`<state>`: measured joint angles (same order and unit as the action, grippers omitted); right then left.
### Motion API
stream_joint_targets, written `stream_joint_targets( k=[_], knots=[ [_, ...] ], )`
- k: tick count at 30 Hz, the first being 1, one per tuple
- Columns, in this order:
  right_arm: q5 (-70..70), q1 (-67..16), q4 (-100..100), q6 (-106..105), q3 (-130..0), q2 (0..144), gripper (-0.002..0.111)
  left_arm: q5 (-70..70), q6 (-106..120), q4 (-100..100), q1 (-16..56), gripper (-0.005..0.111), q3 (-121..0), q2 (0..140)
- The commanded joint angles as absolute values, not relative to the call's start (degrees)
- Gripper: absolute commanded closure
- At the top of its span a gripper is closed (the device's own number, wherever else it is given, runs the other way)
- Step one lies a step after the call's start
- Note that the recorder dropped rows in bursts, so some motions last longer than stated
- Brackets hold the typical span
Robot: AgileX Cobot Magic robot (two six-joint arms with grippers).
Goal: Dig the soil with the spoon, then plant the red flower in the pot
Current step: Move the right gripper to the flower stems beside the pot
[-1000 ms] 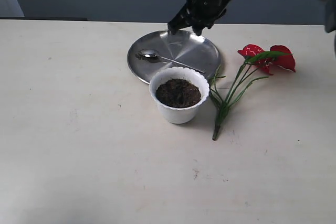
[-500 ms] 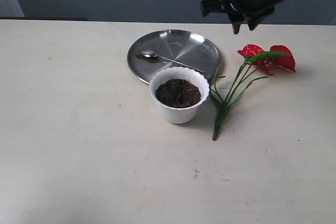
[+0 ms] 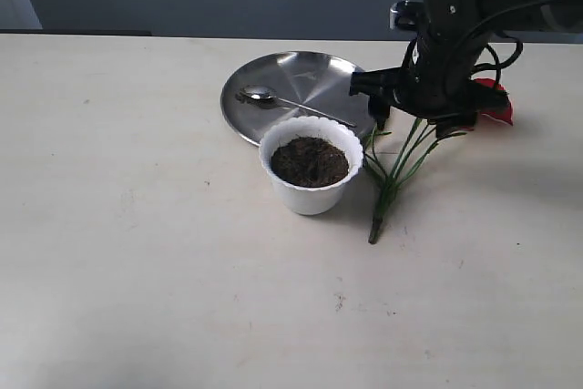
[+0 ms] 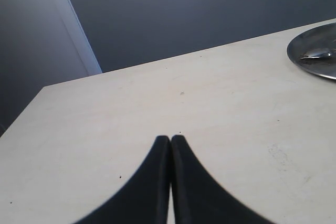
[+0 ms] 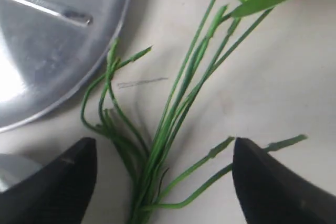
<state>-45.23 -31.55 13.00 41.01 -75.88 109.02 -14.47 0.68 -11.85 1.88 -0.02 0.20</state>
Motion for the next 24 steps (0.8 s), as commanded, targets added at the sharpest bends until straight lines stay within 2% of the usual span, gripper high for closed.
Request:
stream_joint_targets(
  k=[1,5,9,24],
  knots=[
    [-43.5,-31.3,25.4,53.0,-75.8,109.0,0.039,-14.0,0.6,-11.7,1.8,0.106,0.0,0.0],
    [-39.2,-29.9,23.8,56.6,-75.8,111.1,0.048,-14.0,0.6,-11.7,1.8,0.106,0.0,0.0],
    [-39.2,-27.3,15.6,50.6,-75.8,114.2,0.048,-14.0,0.6,-11.7,1.8,0.106,0.0,0.0],
    [-33.7,-27.3,16.1,50.9,-75.8,120.6,0.048,-14.0,0.6,-11.7,1.8,0.106,0.0,0.0]
  ],
)
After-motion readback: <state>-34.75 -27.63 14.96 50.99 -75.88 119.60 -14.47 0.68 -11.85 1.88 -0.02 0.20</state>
